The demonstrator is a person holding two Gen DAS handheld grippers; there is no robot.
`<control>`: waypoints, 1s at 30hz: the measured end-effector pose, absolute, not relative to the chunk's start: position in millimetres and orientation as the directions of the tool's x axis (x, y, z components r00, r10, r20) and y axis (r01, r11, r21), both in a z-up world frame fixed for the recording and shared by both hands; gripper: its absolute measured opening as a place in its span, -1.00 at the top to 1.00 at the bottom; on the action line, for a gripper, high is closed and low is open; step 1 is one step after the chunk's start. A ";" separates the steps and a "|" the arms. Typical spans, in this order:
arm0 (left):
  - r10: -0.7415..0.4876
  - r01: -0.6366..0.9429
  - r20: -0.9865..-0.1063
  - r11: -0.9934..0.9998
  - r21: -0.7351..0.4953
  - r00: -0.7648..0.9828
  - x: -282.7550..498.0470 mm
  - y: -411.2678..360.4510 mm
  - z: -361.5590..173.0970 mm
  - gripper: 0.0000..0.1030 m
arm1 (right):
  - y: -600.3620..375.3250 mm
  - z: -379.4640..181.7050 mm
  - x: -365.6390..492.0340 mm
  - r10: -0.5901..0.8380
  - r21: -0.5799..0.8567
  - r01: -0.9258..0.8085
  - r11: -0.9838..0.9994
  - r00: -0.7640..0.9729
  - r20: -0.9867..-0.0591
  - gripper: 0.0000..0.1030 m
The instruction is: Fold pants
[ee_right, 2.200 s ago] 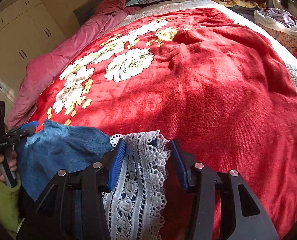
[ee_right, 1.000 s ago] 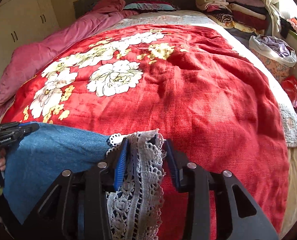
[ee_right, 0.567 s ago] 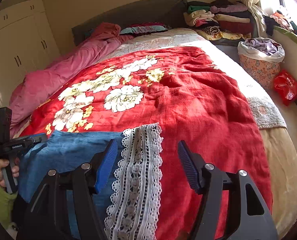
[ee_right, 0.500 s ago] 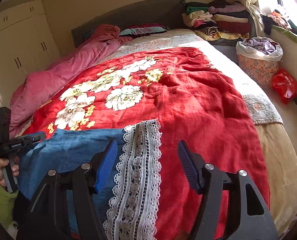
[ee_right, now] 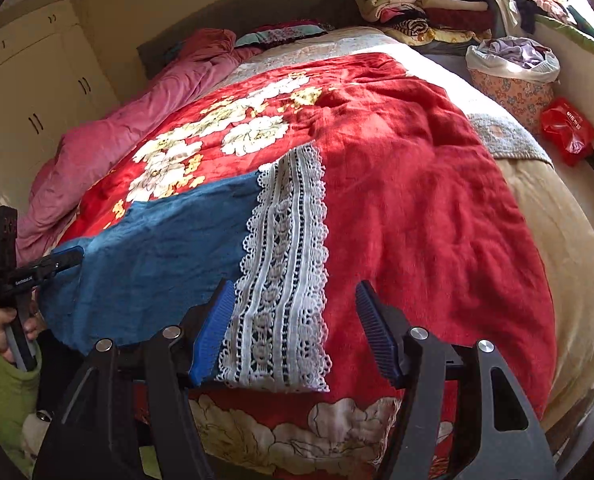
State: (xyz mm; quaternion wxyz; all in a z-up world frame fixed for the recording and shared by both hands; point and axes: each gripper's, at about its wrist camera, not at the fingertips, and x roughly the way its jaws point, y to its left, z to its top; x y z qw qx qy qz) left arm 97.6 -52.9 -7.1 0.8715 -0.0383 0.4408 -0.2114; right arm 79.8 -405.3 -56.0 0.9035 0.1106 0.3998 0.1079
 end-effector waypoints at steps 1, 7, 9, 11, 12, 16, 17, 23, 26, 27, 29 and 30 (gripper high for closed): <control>-0.398 0.339 -0.757 0.908 -0.245 0.519 93.0 -54.8 -9.5 -0.07 | -404.5 -58.9 78.0 0.289 0.293 -0.106 0.950 0.654 -0.699 -0.20; -0.332 0.358 -0.781 0.922 -0.150 0.529 74.1 -68.0 -20.6 -0.13 | -402.9 -70.4 70.8 0.306 0.324 -0.096 0.941 0.648 -0.697 -0.20; -0.315 0.357 -0.789 0.925 -0.131 0.527 74.2 -69.4 -24.0 -0.15 | -400.7 -74.4 69.3 0.288 0.303 -0.091 0.948 0.648 -0.705 -0.19; -0.300 0.358 -0.794 0.927 -0.113 0.528 73.6 -71.1 -25.9 -0.15 | -398.7 -77.2 68.4 0.280 0.289 -0.096 0.952 0.651 -0.706 -0.19; -0.294 0.358 -0.796 0.928 -0.105 0.529 73.2 -72.1 -26.5 -0.17 | -397.8 -78.7 67.9 0.284 0.292 -0.099 0.951 0.647 -0.707 -0.18; -0.282 0.360 -0.803 0.929 -0.091 0.525 69.0 -73.5 -30.5 -0.23 | -393.5 -86.8 66.6 0.313 0.313 -0.112 0.943 0.621 -0.719 0.11; -0.279 0.359 -0.807 0.929 -0.089 0.521 68.5 -73.5 -32.6 -0.25 | -392.0 -91.0 67.0 0.315 0.318 -0.106 0.942 0.607 -0.730 0.17; -0.264 0.354 -0.823 0.932 -0.083 0.503 68.7 -73.0 -42.1 -0.28 | -379.4 -85.1 63.3 0.313 0.287 -0.143 0.947 0.598 -0.738 0.54; -0.271 0.353 -0.823 0.931 -0.092 0.499 68.8 -71.4 -41.7 -0.29 | -376.2 -70.5 55.9 0.260 0.202 -0.163 0.966 0.607 -0.751 0.55; -0.273 0.351 -0.824 0.931 -0.097 0.497 68.8 -70.6 -41.4 -0.29 | -375.7 -67.9 53.1 0.237 0.170 -0.168 0.971 0.607 -0.758 0.55; -0.275 0.352 -0.824 0.931 -0.100 0.495 68.5 -69.8 -41.6 -0.29 | -375.0 -69.8 51.1 0.210 0.133 -0.171 0.976 0.598 -0.774 0.55; -0.275 0.352 -0.825 0.931 -0.100 0.493 68.9 -70.0 -42.4 -0.29 | -374.2 -75.5 52.2 0.190 0.111 -0.168 0.980 0.585 -0.788 0.54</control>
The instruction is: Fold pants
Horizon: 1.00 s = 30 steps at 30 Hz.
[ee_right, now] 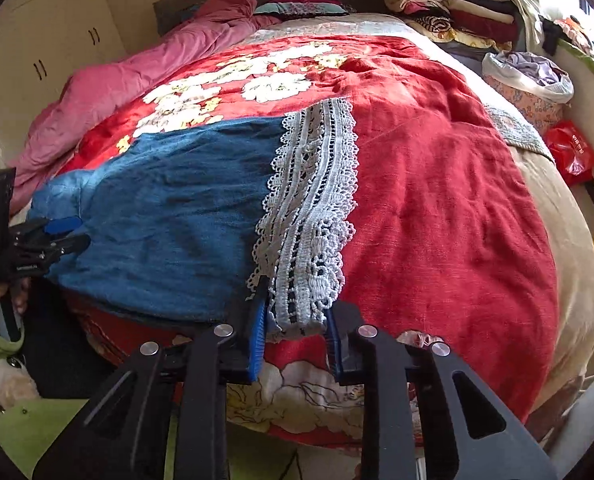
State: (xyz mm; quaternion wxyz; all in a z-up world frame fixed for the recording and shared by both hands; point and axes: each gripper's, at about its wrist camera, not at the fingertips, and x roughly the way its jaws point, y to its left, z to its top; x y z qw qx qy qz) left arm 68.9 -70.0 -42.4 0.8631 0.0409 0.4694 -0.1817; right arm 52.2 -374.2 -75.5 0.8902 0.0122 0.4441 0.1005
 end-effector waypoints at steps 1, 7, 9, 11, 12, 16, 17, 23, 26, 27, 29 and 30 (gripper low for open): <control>-0.275 0.352 -0.827 0.931 -0.101 0.490 69.4 -69.9 -43.7 -0.29 | -373.0 -82.3 53.8 0.173 0.095 -0.164 0.982 0.573 -0.801 0.54; -0.293 0.353 -0.825 0.928 -0.122 0.483 70.3 -67.9 -45.1 -0.31 | -381.8 -91.9 58.8 0.176 0.119 -0.136 0.984 0.564 -0.807 0.41; -0.289 0.355 -0.825 0.928 -0.117 0.485 69.9 -68.8 -45.1 -0.33 | -385.5 -87.5 58.2 0.177 0.128 -0.126 0.984 0.568 -0.804 0.29; -0.286 0.357 -0.825 0.927 -0.111 0.488 68.8 -69.9 -44.9 -0.35 | -390.5 -81.6 56.3 0.168 0.125 -0.114 0.986 0.583 -0.795 0.16; -0.288 0.360 -0.823 0.926 -0.110 0.489 68.2 -70.3 -44.5 -0.38 | -393.7 -78.5 55.3 0.173 0.133 -0.112 0.985 0.592 -0.787 0.12; -0.305 0.359 -0.809 0.925 -0.126 0.503 63.1 -68.2 -37.7 -0.39 | -406.1 -61.2 51.9 0.175 0.161 -0.081 0.984 0.649 -0.741 0.11; -0.312 0.357 -0.805 0.925 -0.135 0.505 61.6 -67.0 -35.8 -0.43 | -406.9 -56.2 50.6 0.170 0.156 -0.081 0.984 0.664 -0.729 0.11; -0.327 0.349 -0.787 0.925 -0.152 0.523 55.3 -67.0 -24.7 -0.45 | -383.4 -31.3 49.6 0.218 0.139 -0.168 0.976 0.718 -0.661 0.10; -0.332 0.367 -0.783 0.919 -0.144 0.526 52.9 -73.5 -20.9 -0.50 | -357.8 -32.4 55.6 0.257 0.118 -0.241 0.963 0.707 -0.659 0.10; -0.336 0.374 -0.782 0.916 -0.143 0.524 51.8 -75.8 -20.6 -0.51 | -348.7 -34.6 57.8 0.270 0.116 -0.260 0.959 0.697 -0.664 0.10; -0.338 0.389 -0.785 0.911 -0.136 0.519 50.2 -80.2 -22.1 -0.53 | -331.9 -40.7 63.2 0.300 0.122 -0.300 0.946 0.674 -0.675 0.10; -0.336 0.394 -0.788 0.910 -0.131 0.516 50.3 -82.5 -23.5 -0.54 | -324.3 -44.7 65.6 0.312 0.128 -0.312 0.941 0.663 -0.681 0.10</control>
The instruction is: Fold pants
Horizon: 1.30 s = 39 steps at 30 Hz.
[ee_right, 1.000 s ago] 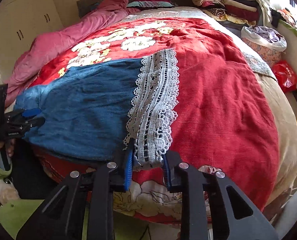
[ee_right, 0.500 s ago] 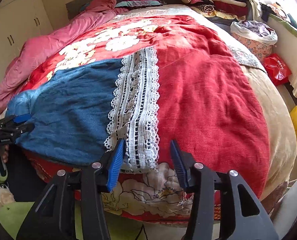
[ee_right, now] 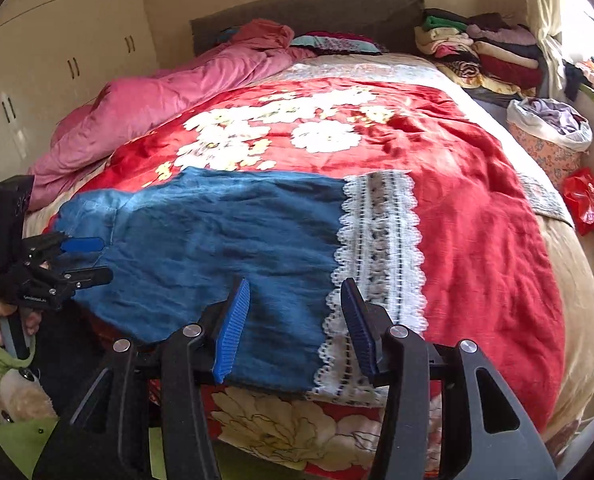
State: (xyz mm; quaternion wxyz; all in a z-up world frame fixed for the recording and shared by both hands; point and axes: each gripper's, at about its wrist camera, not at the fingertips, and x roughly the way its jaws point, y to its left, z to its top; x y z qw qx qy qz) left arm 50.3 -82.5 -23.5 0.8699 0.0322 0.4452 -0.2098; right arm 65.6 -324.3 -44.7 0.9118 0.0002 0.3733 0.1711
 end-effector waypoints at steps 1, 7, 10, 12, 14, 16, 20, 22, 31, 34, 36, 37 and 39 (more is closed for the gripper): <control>-0.334 0.399 -0.794 0.908 -0.127 0.509 50.3 -85.2 -25.9 -0.55 | -317.5 -49.1 68.9 0.324 0.136 -0.323 0.937 0.647 -0.691 0.10; -0.290 0.396 -0.836 0.913 -0.096 0.466 54.8 -91.5 -45.1 -0.64 | -293.2 -72.6 76.9 0.334 0.144 -0.343 0.928 0.596 -0.730 -0.23; -0.282 0.404 -0.842 0.911 -0.084 0.460 55.4 -93.3 -49.1 -0.70 | -294.7 -92.4 84.3 0.281 0.122 -0.304 0.945 0.558 -0.781 -0.26; -0.277 0.409 -0.845 0.909 -0.076 0.459 55.7 -95.2 -51.1 -0.75 | -299.1 -98.5 84.5 0.301 0.150 -0.299 0.942 0.559 -0.773 -0.26; -0.265 0.410 -0.847 0.910 -0.062 0.461 55.1 -97.4 -52.6 -0.76 | -298.3 -96.4 82.8 0.301 0.148 -0.302 0.942 0.564 -0.769 -0.26; -0.268 0.412 -0.836 0.910 -0.056 0.478 51.9 -97.7 -46.2 -0.76 | -299.2 -89.5 78.1 0.311 0.146 -0.312 0.939 0.583 -0.750 -0.26; -0.304 0.418 -0.799 0.906 -0.073 0.519 46.9 -96.0 -25.0 -0.76 | -313.2 -69.4 68.1 0.328 0.164 -0.303 0.939 0.636 -0.698 -0.29; -0.315 0.416 -0.788 0.906 -0.082 0.529 47.5 -96.1 -15.3 -0.76 | -322.4 -60.7 65.1 0.321 0.173 -0.282 0.944 0.656 -0.683 -0.35; -0.324 0.452 -0.770 0.890 -0.053 0.550 60.6 -119.7 12.5 -0.76 | -360.4 -37.3 53.0 0.266 0.181 -0.195 0.964 0.731 -0.629 -0.46; -0.327 0.470 -0.770 0.882 -0.040 0.548 69.4 -129.8 19.8 -0.76 | -371.0 -34.0 49.4 0.246 0.182 -0.168 0.969 0.748 -0.617 -0.46; -0.325 0.480 -0.771 0.877 -0.029 0.547 76.7 -137.7 24.1 -0.76 | -377.8 -32.4 46.6 0.237 0.187 -0.154 0.970 0.758 -0.607 -0.46; -0.326 0.485 -0.771 0.874 -0.026 0.548 80.1 -141.0 26.3 -0.76 | -380.8 -32.1 45.7 0.235 0.190 -0.149 0.971 0.761 -0.604 -0.49; -0.330 0.493 -0.768 0.870 -0.021 0.549 87.4 -147.8 31.0 -0.76 | -385.8 -30.9 44.6 0.218 0.189 -0.129 0.974 0.772 -0.597 -0.77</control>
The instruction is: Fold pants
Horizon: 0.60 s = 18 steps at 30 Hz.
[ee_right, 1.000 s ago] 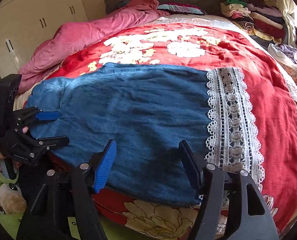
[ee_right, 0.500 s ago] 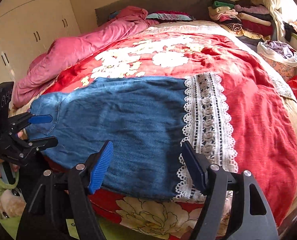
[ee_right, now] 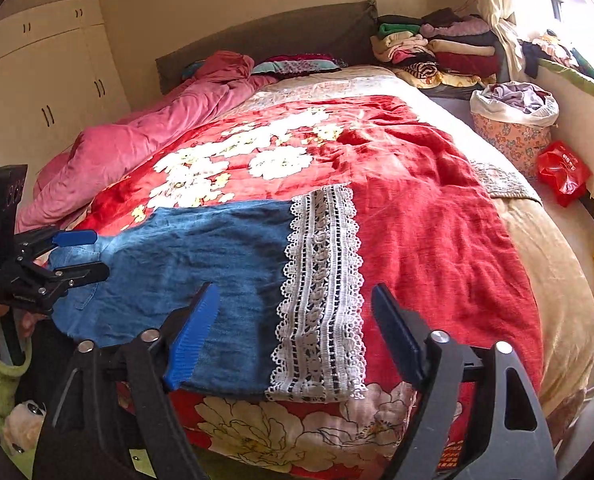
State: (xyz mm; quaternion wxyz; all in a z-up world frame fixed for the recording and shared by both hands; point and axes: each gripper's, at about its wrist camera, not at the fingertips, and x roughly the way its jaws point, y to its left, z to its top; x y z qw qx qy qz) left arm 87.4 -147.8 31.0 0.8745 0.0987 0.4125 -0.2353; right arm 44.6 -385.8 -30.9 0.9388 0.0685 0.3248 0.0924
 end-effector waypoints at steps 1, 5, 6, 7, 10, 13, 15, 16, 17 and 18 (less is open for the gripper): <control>-0.331 0.497 -0.769 0.867 -0.020 0.546 92.3 -152.0 33.1 -0.76 | -388.0 -30.4 44.1 0.216 0.192 -0.124 0.973 0.775 -0.593 -0.77; -0.332 0.515 -0.770 0.857 -0.005 0.544 109.8 -169.1 39.6 -0.76 | -395.7 -31.2 44.1 0.212 0.207 -0.108 0.972 0.781 -0.587 -0.77; -0.332 0.519 -0.770 0.855 -0.002 0.545 113.4 -172.9 41.0 -0.77 | -397.6 -32.0 44.1 0.213 0.211 -0.106 0.972 0.780 -0.588 -0.77; -0.334 0.523 -0.769 0.852 0.000 0.545 118.7 -177.6 42.3 -0.77 | -399.0 -33.2 44.5 0.211 0.213 -0.102 0.972 0.778 -0.591 -0.77; -0.347 0.532 -0.772 0.846 -0.013 0.533 132.1 -188.7 42.5 -0.78 | -401.8 -36.4 45.6 0.205 0.215 -0.091 0.972 0.775 -0.598 -0.77; -0.366 0.544 -0.782 0.838 -0.041 0.504 145.8 -199.9 38.3 -0.78 | -405.6 -39.7 46.2 0.205 0.229 -0.080 0.970 0.774 -0.600 -0.77; -0.363 0.551 -0.787 0.834 -0.035 0.499 154.7 -207.4 35.3 -0.78 | -407.8 -43.4 46.4 0.212 0.244 -0.076 0.967 0.770 -0.602 -0.78; -0.363 0.554 -0.785 0.832 -0.030 0.502 158.6 -210.6 34.2 -0.78 | -408.2 -46.2 46.9 0.217 0.252 -0.075 0.965 0.766 -0.605 -0.78; -0.363 0.555 -0.784 0.831 -0.028 0.504 162.6 -213.6 32.8 -0.78 | -408.2 -49.1 48.0 0.221 0.257 -0.074 0.964 0.760 -0.611 -0.78; -0.368 0.559 -0.784 0.828 -0.032 0.500 166.8 -216.5 31.0 -0.78 | -407.4 -51.9 49.5 0.227 0.260 -0.077 0.962 0.754 -0.617 -0.78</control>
